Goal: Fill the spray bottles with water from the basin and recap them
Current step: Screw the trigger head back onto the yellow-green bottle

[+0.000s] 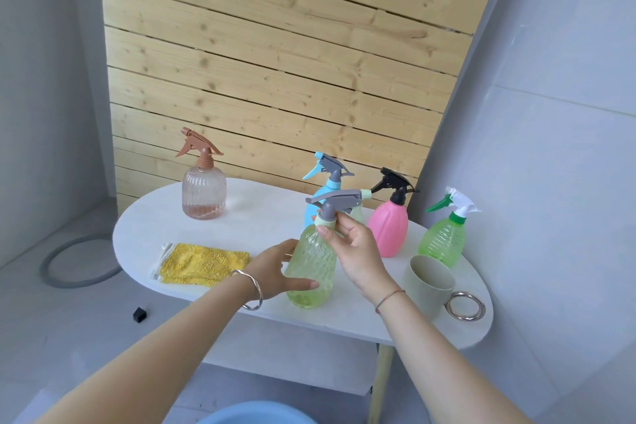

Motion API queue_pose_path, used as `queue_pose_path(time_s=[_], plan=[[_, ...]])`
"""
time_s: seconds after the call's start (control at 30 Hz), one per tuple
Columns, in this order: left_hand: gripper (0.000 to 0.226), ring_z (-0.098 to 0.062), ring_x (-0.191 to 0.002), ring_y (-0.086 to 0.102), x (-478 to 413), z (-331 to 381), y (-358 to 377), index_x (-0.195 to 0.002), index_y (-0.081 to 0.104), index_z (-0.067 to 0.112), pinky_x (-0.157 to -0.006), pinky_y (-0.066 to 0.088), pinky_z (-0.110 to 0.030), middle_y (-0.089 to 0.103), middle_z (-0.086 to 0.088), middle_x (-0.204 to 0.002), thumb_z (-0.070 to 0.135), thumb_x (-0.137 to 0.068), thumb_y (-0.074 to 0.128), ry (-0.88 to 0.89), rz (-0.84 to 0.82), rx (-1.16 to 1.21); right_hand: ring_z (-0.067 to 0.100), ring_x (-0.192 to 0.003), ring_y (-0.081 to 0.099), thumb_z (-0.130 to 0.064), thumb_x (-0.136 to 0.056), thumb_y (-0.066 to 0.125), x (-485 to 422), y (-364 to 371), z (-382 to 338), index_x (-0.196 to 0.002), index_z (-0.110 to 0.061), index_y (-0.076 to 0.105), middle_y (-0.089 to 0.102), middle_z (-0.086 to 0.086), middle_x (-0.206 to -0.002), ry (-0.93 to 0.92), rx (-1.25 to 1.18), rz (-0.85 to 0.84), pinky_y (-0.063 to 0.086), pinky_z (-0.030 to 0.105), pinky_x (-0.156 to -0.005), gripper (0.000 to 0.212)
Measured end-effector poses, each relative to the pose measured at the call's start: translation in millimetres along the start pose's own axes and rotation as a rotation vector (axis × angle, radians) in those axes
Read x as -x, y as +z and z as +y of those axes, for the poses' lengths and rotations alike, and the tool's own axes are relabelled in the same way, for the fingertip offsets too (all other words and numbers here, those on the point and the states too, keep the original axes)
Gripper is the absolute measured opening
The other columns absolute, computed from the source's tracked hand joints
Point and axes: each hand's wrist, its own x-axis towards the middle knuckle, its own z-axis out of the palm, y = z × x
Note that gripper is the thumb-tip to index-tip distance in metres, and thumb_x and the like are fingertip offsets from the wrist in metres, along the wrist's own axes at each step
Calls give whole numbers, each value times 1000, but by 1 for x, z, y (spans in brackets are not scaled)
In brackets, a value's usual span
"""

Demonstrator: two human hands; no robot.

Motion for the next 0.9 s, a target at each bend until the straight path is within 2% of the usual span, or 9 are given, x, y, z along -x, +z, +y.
queue_pose_path(time_s=[0.17, 0.3, 0.37, 0.43, 0.53, 0.63, 0.7, 0.8, 0.9], plan=[[58, -9, -110, 55, 1, -4, 3, -116, 49, 30, -99, 43, -28, 60, 15, -112, 34, -70, 84, 24, 33, 31, -4, -102, 62, -17, -89, 66, 2, 6, 5, -102, -39, 63, 69, -25, -98, -49, 44, 98, 47, 24, -94, 26], [64, -11, -112, 56, 1, 0, 6, -118, 51, 26, -93, 47, -28, 59, 10, -117, 36, -66, 86, 9, 65, 66, -1, -111, 57, -25, -88, 68, 3, 4, 3, -109, -38, 62, 66, -21, -110, -28, 109, 105, 43, 27, -101, 26], [68, -11, -110, 54, 3, 4, 10, -122, 48, 26, -86, 44, -20, 55, 10, -120, 34, -66, 86, -12, 94, 65, -1, -117, 50, -30, -82, 73, 9, 0, 5, -124, -31, 55, 57, -17, -123, 73, 151, 137, 39, 20, -98, 45], [87, -12, -113, 51, 5, 5, 11, -134, 41, 28, -88, 42, -21, 49, 11, -128, 32, -61, 90, -35, 41, 76, 4, -114, 50, -38, -75, 78, 16, -5, 10, -127, -27, 49, 52, -11, -124, 194, 210, 186, 40, 21, -93, 61], [117, -14, -115, 51, 8, 5, 12, -148, 26, 31, -95, 46, -27, 44, 10, -137, 35, -48, 86, -73, -95, 55, 9, -104, 57, -43, -75, 77, 28, -25, 17, -126, -26, 50, 58, -4, -115, 287, 235, 248, 46, 17, -80, 61], [88, -12, -99, 56, 11, 10, 13, -146, 32, 21, -90, 47, -25, 53, 3, -125, 13, -70, 77, -125, -153, 140, 11, -102, 58, -28, -88, 66, 38, -40, 21, -125, -21, 50, 62, 4, -119, 259, 159, 340, 43, 4, -69, 40], [66, -9, -92, 59, 11, 14, 12, -141, 39, 15, -83, 47, -23, 63, 2, -113, 17, -81, 67, -173, -162, 287, 15, -112, 55, -22, -92, 61, 46, -39, 25, -124, -22, 49, 58, 4, -126, 274, 132, 356, 42, 7, -80, 34], [39, -17, -95, 58, 10, 17, 12, -136, 45, 14, -80, 46, -24, 63, 1, -112, 22, -98, 51, -213, -33, 367, 8, -126, 39, -28, -84, 71, 49, -24, 31, -139, -22, 38, 44, -8, -138, 287, 222, 313, 34, 26, -105, 65], [35, -18, -97, 57, 11, 18, 15, -135, 46, 15, -79, 45, -25, 60, -1, -118, 22, -101, 44, -196, 56, 353, 8, -119, 40, -39, -69, 82, 39, -6, 34, -139, -21, 35, 44, -6, -129, 302, 323, 402, 35, 29, -104, 87]])
